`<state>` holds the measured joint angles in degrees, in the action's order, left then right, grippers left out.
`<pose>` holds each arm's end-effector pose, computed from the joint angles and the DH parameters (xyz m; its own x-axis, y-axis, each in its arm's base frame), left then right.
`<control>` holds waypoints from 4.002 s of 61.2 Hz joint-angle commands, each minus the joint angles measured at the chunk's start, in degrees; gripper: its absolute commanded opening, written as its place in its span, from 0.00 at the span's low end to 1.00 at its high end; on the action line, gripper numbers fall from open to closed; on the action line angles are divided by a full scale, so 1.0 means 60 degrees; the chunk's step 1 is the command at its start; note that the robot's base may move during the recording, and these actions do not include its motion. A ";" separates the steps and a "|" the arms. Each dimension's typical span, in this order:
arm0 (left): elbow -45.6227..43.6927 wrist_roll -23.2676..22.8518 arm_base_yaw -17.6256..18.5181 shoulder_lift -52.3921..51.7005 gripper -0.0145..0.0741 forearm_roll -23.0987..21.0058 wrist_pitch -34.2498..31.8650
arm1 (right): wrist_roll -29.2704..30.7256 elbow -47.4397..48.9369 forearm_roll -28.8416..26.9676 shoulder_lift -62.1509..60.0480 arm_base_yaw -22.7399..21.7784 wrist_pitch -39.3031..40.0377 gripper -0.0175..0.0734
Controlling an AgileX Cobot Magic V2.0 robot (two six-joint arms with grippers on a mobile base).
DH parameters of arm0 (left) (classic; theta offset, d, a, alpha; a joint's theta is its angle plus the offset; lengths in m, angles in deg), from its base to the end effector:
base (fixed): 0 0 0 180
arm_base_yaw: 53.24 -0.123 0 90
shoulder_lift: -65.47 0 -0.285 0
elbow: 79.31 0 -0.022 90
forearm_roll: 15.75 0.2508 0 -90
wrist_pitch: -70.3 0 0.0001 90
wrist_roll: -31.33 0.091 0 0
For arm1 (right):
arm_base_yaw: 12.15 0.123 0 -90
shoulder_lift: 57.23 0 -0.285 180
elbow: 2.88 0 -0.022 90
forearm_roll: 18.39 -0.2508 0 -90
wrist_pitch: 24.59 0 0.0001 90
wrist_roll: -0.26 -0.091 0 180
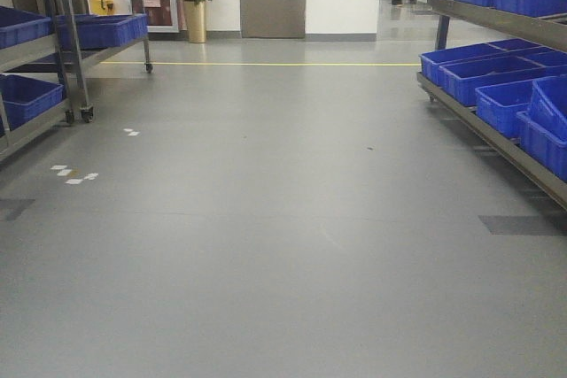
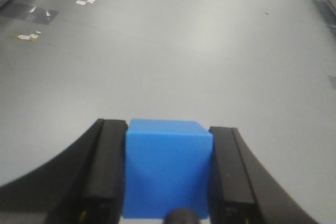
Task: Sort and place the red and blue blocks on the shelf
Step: 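Drive the base down the aisle carrying both cubes, then turn the base toward the metal shelf of blue bins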
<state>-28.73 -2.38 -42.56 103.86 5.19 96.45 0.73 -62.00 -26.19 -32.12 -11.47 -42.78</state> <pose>0.1101 -0.0061 0.2904 -0.3910 -0.1822 -0.9022 -0.0604 0.9832 -0.1724 0.0780 0.0048 0.2716 -0.2173 0.1182 -0.9689 -0.0272 0.9915 0.1271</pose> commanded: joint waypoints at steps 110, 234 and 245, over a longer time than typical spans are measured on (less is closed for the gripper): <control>-0.0280 -0.0044 -0.0013 0.0008 0.30 0.0129 -0.0643 | 0.0028 0.0306 0.0068 0.0049 -0.0048 0.0773 0.25; -0.0280 -0.0044 -0.0013 0.0008 0.30 0.0129 -0.0643 | 0.0028 0.0306 0.0068 0.0049 -0.0048 0.0773 0.25; -0.0280 -0.0044 -0.0013 0.0008 0.30 0.0129 -0.0643 | 0.0028 0.0306 0.0068 0.0049 -0.0048 0.0773 0.25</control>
<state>-28.73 -2.42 -42.56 103.86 5.19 96.45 0.73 -62.00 -26.19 -32.12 -11.47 -42.78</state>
